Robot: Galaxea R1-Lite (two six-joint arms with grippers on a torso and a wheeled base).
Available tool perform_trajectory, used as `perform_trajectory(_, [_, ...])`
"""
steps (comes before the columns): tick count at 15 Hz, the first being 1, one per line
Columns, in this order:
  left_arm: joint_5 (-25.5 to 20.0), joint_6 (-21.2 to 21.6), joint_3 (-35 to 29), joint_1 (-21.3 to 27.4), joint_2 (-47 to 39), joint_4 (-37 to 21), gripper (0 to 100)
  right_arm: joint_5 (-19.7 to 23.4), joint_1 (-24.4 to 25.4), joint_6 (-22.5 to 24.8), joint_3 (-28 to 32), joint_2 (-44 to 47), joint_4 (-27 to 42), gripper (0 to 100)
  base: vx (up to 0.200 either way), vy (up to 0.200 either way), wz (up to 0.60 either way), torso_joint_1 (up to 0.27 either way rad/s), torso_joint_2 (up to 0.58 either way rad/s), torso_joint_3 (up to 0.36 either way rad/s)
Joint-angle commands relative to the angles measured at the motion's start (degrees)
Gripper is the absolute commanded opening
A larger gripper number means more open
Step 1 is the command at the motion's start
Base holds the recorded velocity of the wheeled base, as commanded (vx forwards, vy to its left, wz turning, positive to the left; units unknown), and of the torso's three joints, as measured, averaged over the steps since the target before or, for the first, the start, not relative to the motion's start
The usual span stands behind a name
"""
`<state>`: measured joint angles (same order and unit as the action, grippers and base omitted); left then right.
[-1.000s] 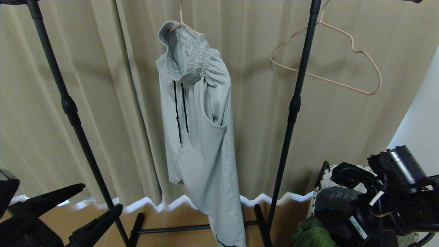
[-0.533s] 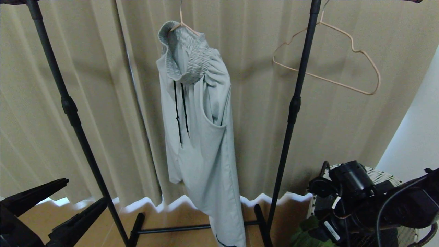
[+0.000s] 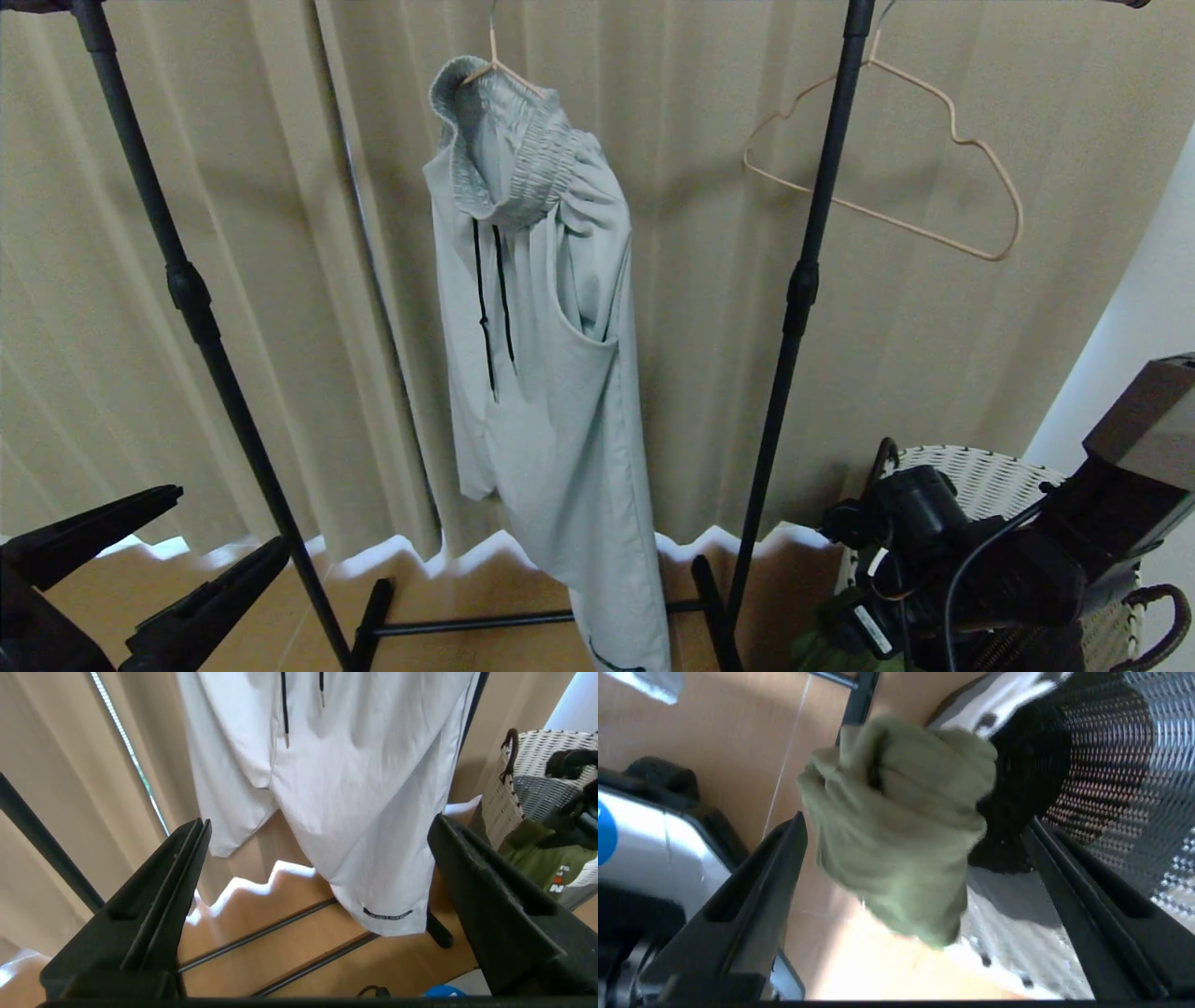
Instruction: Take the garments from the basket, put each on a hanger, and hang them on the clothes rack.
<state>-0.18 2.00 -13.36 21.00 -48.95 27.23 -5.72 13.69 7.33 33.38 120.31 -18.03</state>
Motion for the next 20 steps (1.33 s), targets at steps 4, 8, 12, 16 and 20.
perform_trajectory(4, [0.01, 0.11, 0.18, 0.0, 0.08, 0.01, 100, 0.0, -0.77, 0.06, 0.46, 4.23, -1.31, 100, 0.0, 0.0, 0.0, 0.0, 0.0, 0.0])
perform_trajectory(8, [0.01, 0.11, 0.27, 0.0, 0.08, -0.08, 100, 0.09, -1.39, 0.06, 0.9, 6.52, -2.89, 100, 0.0, 0.0, 0.0, 0.0, 0.0, 0.0])
perform_trajectory(12, [0.01, 0.11, 0.35, 0.0, 0.25, -0.08, 100, 0.09, -1.3, 0.41, -0.07, 8.01, -6.84, 0, 0.0, 0.0, 0.0, 0.0, 0.0, 0.0])
perform_trajectory(16, [0.01, 0.2, 0.27, 0.0, 0.25, -0.08, 100, 0.09, -1.47, 0.5, 0.28, 6.25, -6.32, 0, 0.0, 0.0, 0.0, 0.0, 0.0, 0.0])
perform_trajectory(20, [0.01, 0.2, 0.27, 0.0, 0.25, -0.08, 100, 0.0, -1.39, 0.5, -0.24, 4.76, -6.32, 0, 0.0, 0.0, 0.0, 0.0, 0.0, 0.0])
